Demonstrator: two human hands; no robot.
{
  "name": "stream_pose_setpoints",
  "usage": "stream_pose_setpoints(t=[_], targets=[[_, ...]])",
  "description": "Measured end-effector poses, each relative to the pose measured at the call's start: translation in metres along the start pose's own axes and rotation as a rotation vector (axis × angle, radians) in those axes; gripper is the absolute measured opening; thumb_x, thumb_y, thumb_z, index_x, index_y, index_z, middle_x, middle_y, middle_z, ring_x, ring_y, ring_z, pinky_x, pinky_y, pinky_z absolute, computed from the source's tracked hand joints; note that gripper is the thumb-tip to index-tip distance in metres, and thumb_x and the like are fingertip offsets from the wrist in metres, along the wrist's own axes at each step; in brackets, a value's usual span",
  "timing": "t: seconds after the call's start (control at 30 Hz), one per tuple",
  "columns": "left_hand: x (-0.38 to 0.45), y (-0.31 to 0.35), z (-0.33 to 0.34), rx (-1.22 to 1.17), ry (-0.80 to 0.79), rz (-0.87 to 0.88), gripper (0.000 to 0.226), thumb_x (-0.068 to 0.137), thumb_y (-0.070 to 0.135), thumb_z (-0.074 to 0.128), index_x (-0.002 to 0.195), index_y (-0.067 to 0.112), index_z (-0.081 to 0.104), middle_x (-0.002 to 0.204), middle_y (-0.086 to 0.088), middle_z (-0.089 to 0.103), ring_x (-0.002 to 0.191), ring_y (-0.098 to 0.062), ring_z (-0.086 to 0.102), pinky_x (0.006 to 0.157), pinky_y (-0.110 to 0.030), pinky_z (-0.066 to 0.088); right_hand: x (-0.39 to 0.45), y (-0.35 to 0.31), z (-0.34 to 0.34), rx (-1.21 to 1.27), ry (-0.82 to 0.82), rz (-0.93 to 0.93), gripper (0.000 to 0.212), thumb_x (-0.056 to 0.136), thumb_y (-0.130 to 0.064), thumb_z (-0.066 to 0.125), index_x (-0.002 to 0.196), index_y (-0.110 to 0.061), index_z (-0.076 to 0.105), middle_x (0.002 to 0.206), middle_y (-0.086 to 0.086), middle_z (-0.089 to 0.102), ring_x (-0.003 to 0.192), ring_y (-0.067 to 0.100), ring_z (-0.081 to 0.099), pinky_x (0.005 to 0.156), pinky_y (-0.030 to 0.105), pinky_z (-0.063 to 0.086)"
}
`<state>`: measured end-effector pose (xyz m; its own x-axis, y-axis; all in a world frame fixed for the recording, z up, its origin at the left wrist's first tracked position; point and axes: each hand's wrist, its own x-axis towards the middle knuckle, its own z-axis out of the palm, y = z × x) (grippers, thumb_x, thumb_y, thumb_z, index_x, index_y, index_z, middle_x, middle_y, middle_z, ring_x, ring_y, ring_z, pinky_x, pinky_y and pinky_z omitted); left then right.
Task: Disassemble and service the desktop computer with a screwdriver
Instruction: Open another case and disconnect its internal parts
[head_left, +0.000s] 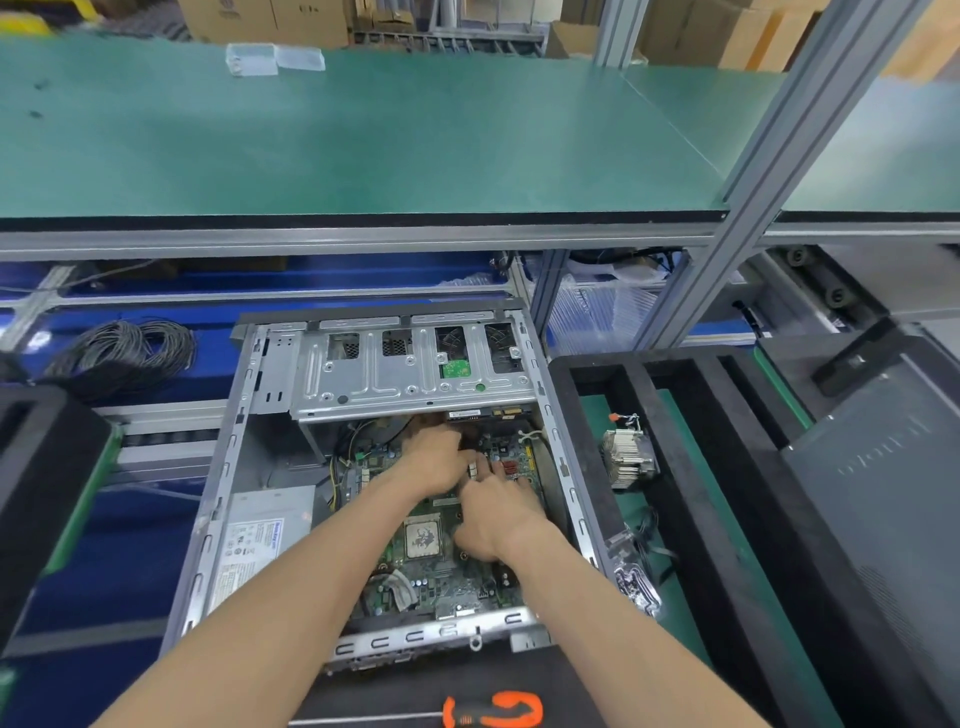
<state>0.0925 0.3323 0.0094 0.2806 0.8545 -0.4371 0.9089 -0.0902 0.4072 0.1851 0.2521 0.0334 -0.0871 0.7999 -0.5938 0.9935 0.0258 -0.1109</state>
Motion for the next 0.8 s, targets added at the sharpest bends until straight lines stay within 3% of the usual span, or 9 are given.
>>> stream_pose_setpoints(t=[0.07, 0.1, 0.2, 0.33, 0.4, 0.47, 0.53, 0.7, 0.8], targets=[[-0.008, -0.002, 0.0, -0.124, 0.061, 0.06, 0.025, 0.1, 0.035, 0.057, 0.108, 0.014, 0.068, 0.103, -0.013, 0.065, 0.101, -0.03, 0.061, 0.082, -0.031, 0.048, -0.007, -0.001, -0.004, 0.031, 0.09, -0.002, 0.055, 0.093, -0.022, 0.057, 0.144, -0.004, 0.045, 0.16, 0.019, 0.028, 0.144, 0.038, 0.033, 0.116, 0.051, 0.029], [-0.01, -0.004, -0.001, -0.207, 0.104, 0.065, 0.022, 0.099, 0.032, 0.06, 0.102, 0.013, 0.069, 0.095, -0.011, 0.064, 0.095, -0.028, 0.062, 0.073, -0.027, 0.045, -0.01, -0.001, -0.006, 0.038, 0.152, -0.01, 0.048, 0.093, -0.022, 0.058, 0.136, -0.004, 0.052, 0.155, 0.019, 0.037, 0.139, 0.039, 0.04, 0.112, 0.05, 0.034], [-0.014, -0.009, -0.002, -0.393, 0.158, -0.009, 0.02, 0.097, 0.03, 0.064, 0.093, 0.01, 0.065, 0.091, -0.007, 0.064, 0.087, -0.023, 0.061, 0.067, -0.025, 0.04, -0.017, -0.002, -0.011, 0.079, 0.313, -0.043, 0.028, 0.094, -0.023, 0.055, 0.117, -0.007, 0.062, 0.123, 0.017, 0.06, 0.113, 0.04, 0.059, 0.091, 0.045, 0.051], [-0.015, -0.012, 0.002, -0.789, 0.08, -0.082, 0.018, 0.095, 0.024, 0.065, 0.103, 0.008, 0.07, 0.102, -0.007, 0.072, 0.098, -0.024, 0.066, 0.088, -0.035, 0.053, -0.025, 0.001, -0.02, 0.007, 0.449, -0.144, 0.024, 0.098, -0.025, 0.048, 0.112, -0.01, 0.063, 0.104, 0.015, 0.063, 0.095, 0.039, 0.063, 0.07, 0.039, 0.045], [-0.017, -0.01, 0.004, -0.869, 0.044, -0.029, 0.016, 0.093, 0.022, 0.066, 0.087, 0.008, 0.073, 0.088, -0.005, 0.075, 0.085, -0.019, 0.068, 0.076, -0.03, 0.052, -0.029, 0.004, -0.028, -0.058, 0.516, -0.201, 0.026, 0.098, -0.025, 0.046, 0.105, -0.01, 0.066, 0.098, 0.014, 0.066, 0.088, 0.036, 0.063, 0.065, 0.037, 0.041], [-0.02, -0.006, 0.005, -0.931, -0.001, 0.012, 0.029, 0.091, 0.009, 0.061, 0.064, 0.012, 0.071, 0.066, -0.001, 0.07, 0.064, -0.011, 0.065, 0.06, -0.023, 0.048, -0.032, 0.012, -0.038, -0.095, 0.551, -0.258, 0.026, 0.097, -0.025, 0.046, 0.099, -0.013, 0.069, 0.095, 0.01, 0.068, 0.086, 0.033, 0.064, 0.068, 0.036, 0.046], [-0.024, -0.004, 0.007, -0.968, -0.063, 0.043, 0.046, 0.085, -0.006, 0.048, 0.052, 0.016, 0.07, 0.056, 0.002, 0.067, 0.053, -0.005, 0.063, 0.051, -0.019, 0.049, -0.036, 0.022, -0.049, -0.141, 0.551, -0.328, 0.025, 0.096, -0.023, 0.046, 0.098, -0.015, 0.07, 0.096, 0.006, 0.069, 0.086, 0.03, 0.063, 0.081, 0.04, 0.049], [-0.024, -0.001, 0.017, -0.957, -0.205, 0.104, 0.02, 0.091, 0.001, 0.054, 0.09, 0.005, 0.073, 0.086, -0.015, 0.075, 0.074, -0.018, 0.071, 0.066, -0.025, 0.056, -0.035, 0.05, -0.057, -0.263, 0.643, -0.411, 0.022, 0.089, -0.018, 0.052, 0.096, -0.016, 0.072, 0.094, 0.0, 0.069, 0.092, 0.024, 0.059, 0.093, 0.038, 0.037], [-0.022, 0.003, 0.024, -0.949, -0.29, 0.11, 0.007, 0.095, 0.007, 0.062, 0.093, 0.006, 0.069, 0.086, -0.011, 0.076, 0.074, -0.017, 0.072, 0.068, -0.024, 0.057, -0.03, 0.064, -0.053, -0.079, 0.805, -0.336, 0.028, 0.08, -0.009, 0.062, 0.107, -0.011, 0.068, 0.111, 0.003, 0.061, 0.106, 0.026, 0.05, 0.091, 0.041, 0.04]])
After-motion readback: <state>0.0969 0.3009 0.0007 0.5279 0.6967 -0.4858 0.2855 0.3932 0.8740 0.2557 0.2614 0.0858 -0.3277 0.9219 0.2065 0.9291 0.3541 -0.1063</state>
